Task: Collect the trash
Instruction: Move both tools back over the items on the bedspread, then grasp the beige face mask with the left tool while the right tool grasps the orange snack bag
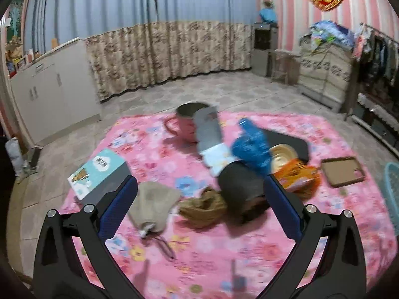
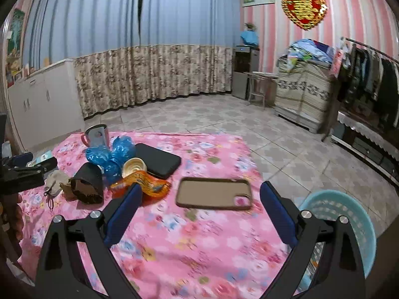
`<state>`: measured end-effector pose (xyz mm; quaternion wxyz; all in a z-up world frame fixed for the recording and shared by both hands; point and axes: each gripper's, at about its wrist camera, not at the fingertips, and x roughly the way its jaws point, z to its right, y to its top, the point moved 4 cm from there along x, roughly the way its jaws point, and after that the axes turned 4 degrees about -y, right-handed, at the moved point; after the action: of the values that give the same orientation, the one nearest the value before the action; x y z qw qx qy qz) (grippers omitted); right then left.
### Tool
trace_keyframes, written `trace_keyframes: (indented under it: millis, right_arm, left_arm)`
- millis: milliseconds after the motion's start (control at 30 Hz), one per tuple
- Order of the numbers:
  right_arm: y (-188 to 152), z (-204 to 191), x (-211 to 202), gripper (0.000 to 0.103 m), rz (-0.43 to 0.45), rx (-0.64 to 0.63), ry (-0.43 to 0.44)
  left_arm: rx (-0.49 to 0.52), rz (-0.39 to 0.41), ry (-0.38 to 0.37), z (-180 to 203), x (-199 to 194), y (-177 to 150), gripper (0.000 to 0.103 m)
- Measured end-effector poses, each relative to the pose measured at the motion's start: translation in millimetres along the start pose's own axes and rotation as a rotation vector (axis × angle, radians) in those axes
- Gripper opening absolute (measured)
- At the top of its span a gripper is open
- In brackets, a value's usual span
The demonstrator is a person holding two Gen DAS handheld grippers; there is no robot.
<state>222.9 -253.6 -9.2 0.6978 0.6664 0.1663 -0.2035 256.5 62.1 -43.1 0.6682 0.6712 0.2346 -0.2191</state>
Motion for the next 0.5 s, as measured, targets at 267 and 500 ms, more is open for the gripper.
trace_keyframes:
  millis: [267, 500]
  right_arm:
    - [-11, -24, 54, 0.093, -0.07, 0.006, 0.034]
    - [-26, -29, 63, 0.093, -0.081, -0.073, -0.001]
  left_arm:
    - [-0.09, -0.102, 0.051, -49, 40, -16, 0.097]
    - [-0.17, -0.204, 0.05, -75, 75, -34, 0.088]
